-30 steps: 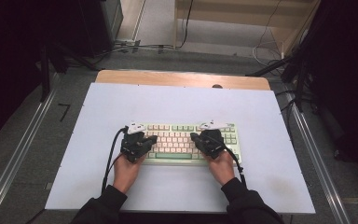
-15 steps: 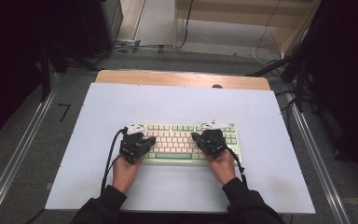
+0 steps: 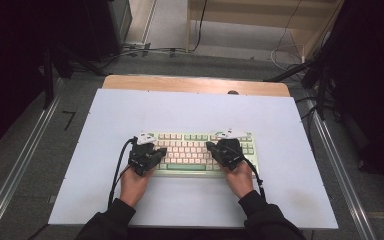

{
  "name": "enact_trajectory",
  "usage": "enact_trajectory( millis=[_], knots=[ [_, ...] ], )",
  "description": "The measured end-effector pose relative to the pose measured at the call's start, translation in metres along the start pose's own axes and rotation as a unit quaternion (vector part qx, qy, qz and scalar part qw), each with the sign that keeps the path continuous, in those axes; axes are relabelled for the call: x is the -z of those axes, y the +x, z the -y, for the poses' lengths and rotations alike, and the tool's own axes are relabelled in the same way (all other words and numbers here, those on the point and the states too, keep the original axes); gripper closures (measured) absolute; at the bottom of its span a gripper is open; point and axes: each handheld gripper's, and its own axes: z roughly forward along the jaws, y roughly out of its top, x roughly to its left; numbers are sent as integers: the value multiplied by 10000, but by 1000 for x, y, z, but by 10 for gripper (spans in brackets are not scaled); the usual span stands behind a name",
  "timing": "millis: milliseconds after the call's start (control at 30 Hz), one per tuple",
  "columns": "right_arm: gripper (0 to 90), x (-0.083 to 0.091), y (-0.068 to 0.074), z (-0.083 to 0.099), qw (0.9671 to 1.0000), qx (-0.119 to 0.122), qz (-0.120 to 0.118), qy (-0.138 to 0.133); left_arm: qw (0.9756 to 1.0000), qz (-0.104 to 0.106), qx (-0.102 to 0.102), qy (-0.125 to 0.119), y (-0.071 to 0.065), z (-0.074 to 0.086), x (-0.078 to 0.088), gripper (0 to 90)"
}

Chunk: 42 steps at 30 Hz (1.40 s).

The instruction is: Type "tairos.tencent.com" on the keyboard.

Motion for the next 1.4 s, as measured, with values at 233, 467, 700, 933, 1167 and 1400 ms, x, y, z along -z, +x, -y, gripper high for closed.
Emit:
enact_trajectory(
  millis=[233, 467, 700, 933, 1167, 1400],
  knots=[
    [873, 1, 0, 0, 10000, -3, 0, -14, 10000, -11, -8, -11, 0, 0, 0, 900],
    [874, 1, 0, 0, 10000, -19, -2, -17, 10000, 0, -12, -2, 0, 0, 0, 900],
    [873, 2, -1, 0, 10000, -29, 5, -28, 10000, 3, -3, 10, -1, 0, -1, 900],
    [874, 2, 0, 0, 10000, -31, 9, -12, 10000, -3, 26, 41, 0, 0, 0, 900],
    [873, 2, -1, 0, 10000, -36, 13, -15, 9997, -7, 20, -234, -2, -2, 6, 900],
    [874, 3, -1, 0, 10000, 0, 11, -27, 9994, -18, 56, -348, -2, -1, 8, 900]
  ],
)
